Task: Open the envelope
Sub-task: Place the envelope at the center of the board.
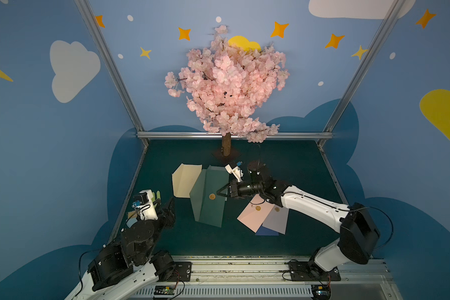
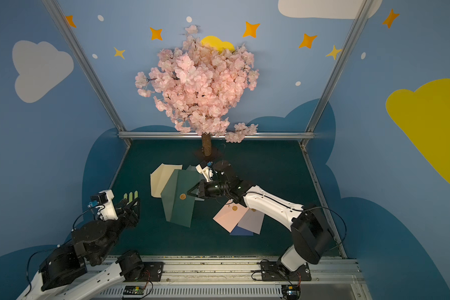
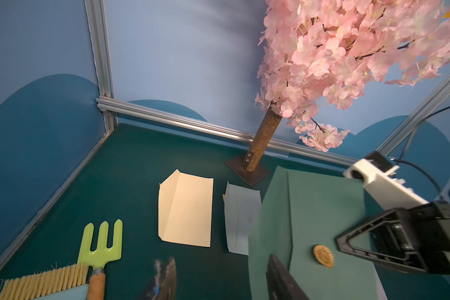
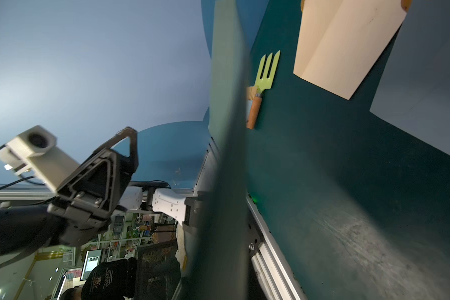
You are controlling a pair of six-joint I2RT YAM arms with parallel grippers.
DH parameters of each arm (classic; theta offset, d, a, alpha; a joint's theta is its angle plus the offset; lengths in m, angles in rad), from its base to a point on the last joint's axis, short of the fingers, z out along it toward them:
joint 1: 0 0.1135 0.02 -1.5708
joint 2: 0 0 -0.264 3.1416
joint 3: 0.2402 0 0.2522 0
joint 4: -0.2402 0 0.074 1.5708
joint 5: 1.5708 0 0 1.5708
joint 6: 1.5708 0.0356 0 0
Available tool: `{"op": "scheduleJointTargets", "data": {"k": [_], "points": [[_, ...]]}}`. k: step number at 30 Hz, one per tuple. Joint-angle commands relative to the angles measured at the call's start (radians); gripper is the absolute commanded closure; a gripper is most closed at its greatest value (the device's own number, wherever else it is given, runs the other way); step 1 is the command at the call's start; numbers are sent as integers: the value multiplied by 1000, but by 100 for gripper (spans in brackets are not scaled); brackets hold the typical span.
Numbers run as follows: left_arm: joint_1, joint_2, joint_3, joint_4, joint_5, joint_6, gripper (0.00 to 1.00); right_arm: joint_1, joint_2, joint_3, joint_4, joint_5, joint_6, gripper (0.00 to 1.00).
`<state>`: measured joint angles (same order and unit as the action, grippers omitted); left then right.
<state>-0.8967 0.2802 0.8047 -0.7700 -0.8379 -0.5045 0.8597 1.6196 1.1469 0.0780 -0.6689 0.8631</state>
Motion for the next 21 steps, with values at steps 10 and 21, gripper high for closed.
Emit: {"op": "scheduleJointTargets", "data": {"k": [10, 21], "points": [[3, -13, 15, -44, -13, 24, 41, 99, 431, 174, 476, -54, 312, 100], [2, -43, -3, -64, -21, 11, 41, 169, 640, 264, 533, -17, 396, 100]]}}
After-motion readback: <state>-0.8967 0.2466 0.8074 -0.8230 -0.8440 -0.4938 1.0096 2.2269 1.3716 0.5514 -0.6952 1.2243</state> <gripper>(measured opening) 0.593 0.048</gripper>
